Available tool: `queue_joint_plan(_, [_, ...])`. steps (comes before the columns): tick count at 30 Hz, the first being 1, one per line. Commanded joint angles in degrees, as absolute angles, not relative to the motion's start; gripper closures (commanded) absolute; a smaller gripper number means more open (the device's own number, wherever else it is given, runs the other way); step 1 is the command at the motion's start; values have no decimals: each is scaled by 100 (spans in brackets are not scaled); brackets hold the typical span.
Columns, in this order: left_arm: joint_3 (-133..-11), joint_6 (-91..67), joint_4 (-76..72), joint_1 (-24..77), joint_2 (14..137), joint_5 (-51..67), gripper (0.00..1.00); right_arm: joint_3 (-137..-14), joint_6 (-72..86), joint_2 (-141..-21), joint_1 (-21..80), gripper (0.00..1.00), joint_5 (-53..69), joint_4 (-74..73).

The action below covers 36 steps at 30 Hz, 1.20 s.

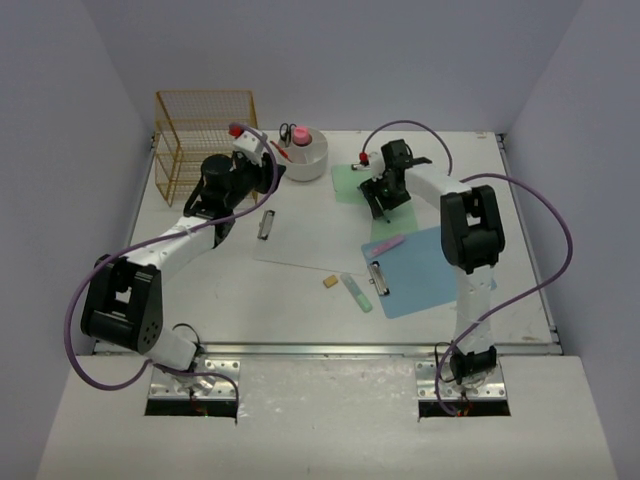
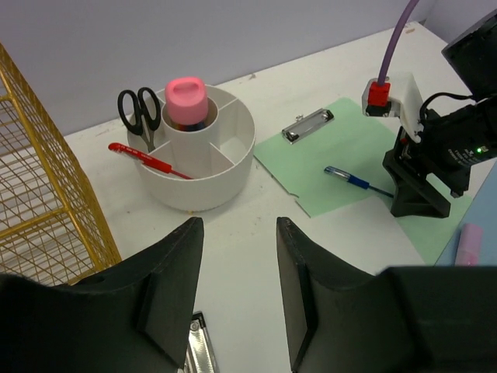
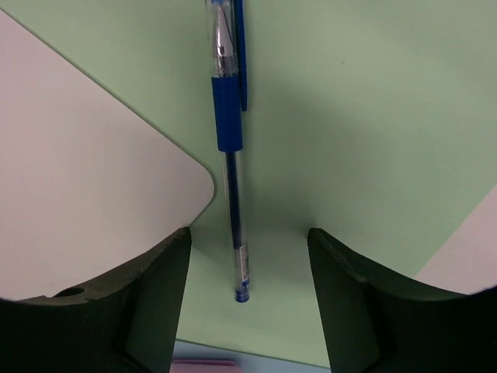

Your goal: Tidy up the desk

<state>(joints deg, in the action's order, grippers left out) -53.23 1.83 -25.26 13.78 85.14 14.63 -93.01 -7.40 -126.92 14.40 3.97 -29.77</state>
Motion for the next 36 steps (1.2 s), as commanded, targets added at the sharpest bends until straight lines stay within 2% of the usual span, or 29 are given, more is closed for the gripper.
queue_joint_plan(1, [-5370, 111, -2517, 1292, 8355, 1559, 60, -9927, -1101, -12894, 1635, 37, 150, -2877])
queue_joint_plan(9, [-5344, 61, -2406, 1292, 8330, 1612, 59, -12066, -1351, -13868, 1692, 42, 330, -4104])
queue_joint_plan(23, [-5342, -253, -1987, 1164, 8127, 1670, 58, -12189, -1642, -14460, 1922, 60, 355, -3886])
queue_joint_plan(25, [-5335, -246, -1943, 1127, 8104, 1670, 58, -12249, -1769, -14550, 2006, 68, 444, -4027])
queue_joint_plan(26, [-5327, -254, -1927, 1109, 8096, 1670, 58, -12322, -1830, -14578, 2036, 78, 448, -4096])
queue_joint_plan(28, [-5320, -288, -1898, 1076, 8054, 1686, 58, -12390, -1957, -14583, 2104, 92, 441, -4282])
queue_joint_plan(30, [-5334, -341, -1856, 1055, 8034, 1662, 57, -12393, -1977, -14488, 2135, 100, 431, -4332])
queue_joint_plan(36, [-5697, -562, -1424, 961, 8041, 1399, 50, -11769, -1624, -13448, 2145, 100, 587, -3565])
